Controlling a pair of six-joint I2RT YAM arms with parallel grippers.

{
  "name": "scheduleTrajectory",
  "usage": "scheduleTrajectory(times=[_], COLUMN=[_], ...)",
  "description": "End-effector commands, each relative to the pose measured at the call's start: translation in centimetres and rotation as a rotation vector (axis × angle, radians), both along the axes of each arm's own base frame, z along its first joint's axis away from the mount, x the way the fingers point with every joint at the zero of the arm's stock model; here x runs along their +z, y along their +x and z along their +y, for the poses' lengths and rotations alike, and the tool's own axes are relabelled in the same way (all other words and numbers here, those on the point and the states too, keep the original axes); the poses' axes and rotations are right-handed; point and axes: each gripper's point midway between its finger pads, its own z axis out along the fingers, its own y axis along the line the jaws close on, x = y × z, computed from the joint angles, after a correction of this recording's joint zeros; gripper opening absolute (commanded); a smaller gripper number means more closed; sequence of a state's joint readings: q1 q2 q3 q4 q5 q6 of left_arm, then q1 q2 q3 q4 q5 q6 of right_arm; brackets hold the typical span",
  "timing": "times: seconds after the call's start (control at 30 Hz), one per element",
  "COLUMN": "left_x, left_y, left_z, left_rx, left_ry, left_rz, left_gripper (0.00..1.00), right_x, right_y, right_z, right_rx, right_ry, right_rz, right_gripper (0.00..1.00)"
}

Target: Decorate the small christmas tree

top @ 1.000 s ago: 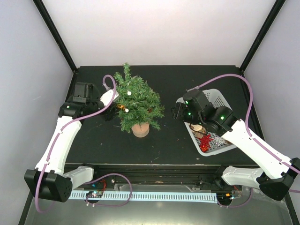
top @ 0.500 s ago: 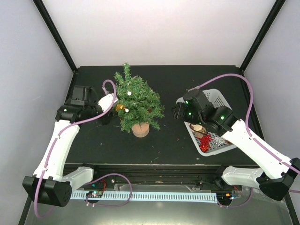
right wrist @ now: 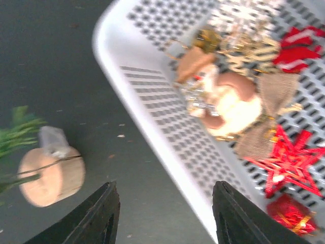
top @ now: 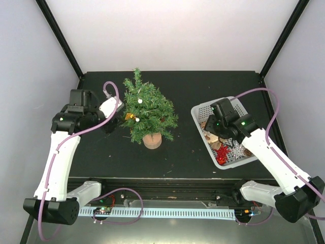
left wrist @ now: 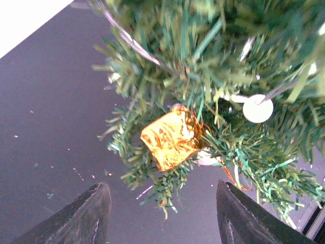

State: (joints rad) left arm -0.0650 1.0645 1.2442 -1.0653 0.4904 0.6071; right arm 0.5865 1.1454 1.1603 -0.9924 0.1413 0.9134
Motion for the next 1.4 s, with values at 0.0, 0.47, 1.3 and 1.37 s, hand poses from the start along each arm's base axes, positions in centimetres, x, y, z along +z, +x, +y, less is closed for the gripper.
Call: scheduleTrajectory(times=[0.0, 0.47, 1.3, 1.37], left_x=[3.0, 1.2, -5.2, -5.6], left_y=[-1.1, -3.4, 3.4, 4.7], left_z=[0.2, 3.8, 1.5, 1.8], left_rx=[0.026, 0.207, 0.088, 0.105], left_ry=[-0.042, 0.069, 0.019, 0.037], left_rz=[-0.018, 0.038, 0.140, 0.138], left_gripper=[0.58, 0.60, 0.60, 0.61], right_x=[-3.4, -9.8, -5.0, -4.7], right_y=[-1.5, -6.0, -3.6, -3.3], right_z=[-3.5, -4.2, -2.9, -3.2], right_rx=[-0.053, -0.021, 0.063, 0.061], right_ry=[-0.050, 0.008, -0.041, -0.061], right_rz=[0.138, 0.233, 0.238, 0.232], right_gripper=[0.51, 0.49, 0.50, 0.50])
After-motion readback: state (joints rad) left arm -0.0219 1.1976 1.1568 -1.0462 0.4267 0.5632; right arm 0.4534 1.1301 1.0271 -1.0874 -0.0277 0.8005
